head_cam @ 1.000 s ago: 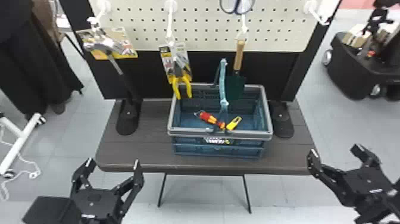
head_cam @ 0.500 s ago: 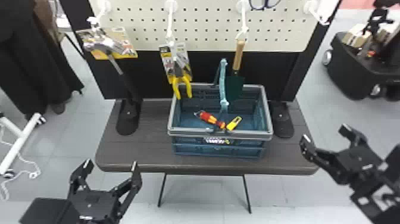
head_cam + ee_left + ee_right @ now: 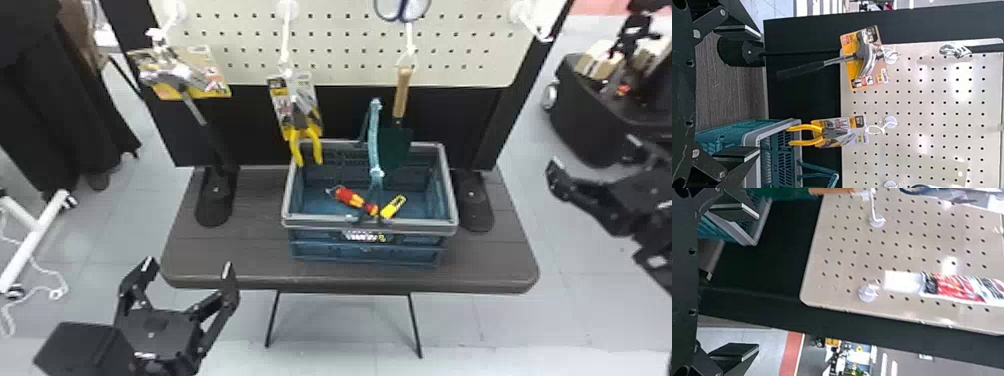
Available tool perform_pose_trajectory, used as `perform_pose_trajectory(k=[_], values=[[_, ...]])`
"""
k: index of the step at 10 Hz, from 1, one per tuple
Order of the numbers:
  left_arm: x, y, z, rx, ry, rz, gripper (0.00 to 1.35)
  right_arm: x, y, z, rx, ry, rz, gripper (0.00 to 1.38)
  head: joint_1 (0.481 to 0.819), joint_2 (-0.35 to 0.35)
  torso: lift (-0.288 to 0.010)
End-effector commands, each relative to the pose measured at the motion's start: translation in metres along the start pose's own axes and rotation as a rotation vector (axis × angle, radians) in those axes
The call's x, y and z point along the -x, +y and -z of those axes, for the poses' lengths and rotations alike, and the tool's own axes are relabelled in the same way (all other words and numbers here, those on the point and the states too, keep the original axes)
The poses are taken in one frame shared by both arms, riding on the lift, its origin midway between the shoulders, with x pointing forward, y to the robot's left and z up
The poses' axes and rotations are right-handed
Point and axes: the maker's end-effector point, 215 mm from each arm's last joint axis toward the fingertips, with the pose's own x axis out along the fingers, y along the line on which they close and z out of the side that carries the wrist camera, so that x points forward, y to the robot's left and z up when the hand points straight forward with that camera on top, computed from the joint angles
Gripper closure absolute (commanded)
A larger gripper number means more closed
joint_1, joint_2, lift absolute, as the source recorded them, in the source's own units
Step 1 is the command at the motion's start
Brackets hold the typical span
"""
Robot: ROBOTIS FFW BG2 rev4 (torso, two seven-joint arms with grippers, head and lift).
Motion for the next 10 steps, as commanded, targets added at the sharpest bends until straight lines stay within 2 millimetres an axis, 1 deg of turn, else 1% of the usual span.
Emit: perform_pose_trajectory(k=[1,3,5,6,7,9,10], values=[[-0.003,-0.001,-0.004,-0.001,-0.011,0.002,0.26,-0.019,-0.017,-0.028,0.025,-0.030,-0.010,0.12,0.819,0.008,-0.100],[-0.007,-0.001,-0.008,-0.007,-0.020,0.008,0.26,-0.041,-0.036,-0.079,0.069,-0.087,-0.025,0.12,0.819,0.008,-0.100],[-0.007,-0.003,-0.008,-0.006,-0.018,0.011,0.26,-0.056,-0.051,-0.122,0.096,-0.129,-0.029,0.12,0.819,0.008,-0.100],[-0.008,-0.003,-0.008,-0.006,-0.019,0.012,0.26,-0.063,-0.055,-0.144,0.117,-0.153,-0.034,0.12,0.819,0.008,-0.100],[-0.009,-0.005,-0.009,-0.006,-0.020,0.016,0.26,-0.073,-0.056,-0.154,0.111,-0.158,-0.048,0.12,0.819,0.008,-0.100],[-0.011,-0.005,-0.012,-0.007,-0.028,0.019,0.26,-0.099,-0.048,-0.154,0.033,-0.160,-0.118,0.12,0.819,0.008,-0.100],[-0.013,-0.007,-0.013,-0.007,-0.029,0.024,0.26,-0.104,-0.039,-0.169,0.032,-0.167,-0.162,0.12,0.819,0.008,-0.100]])
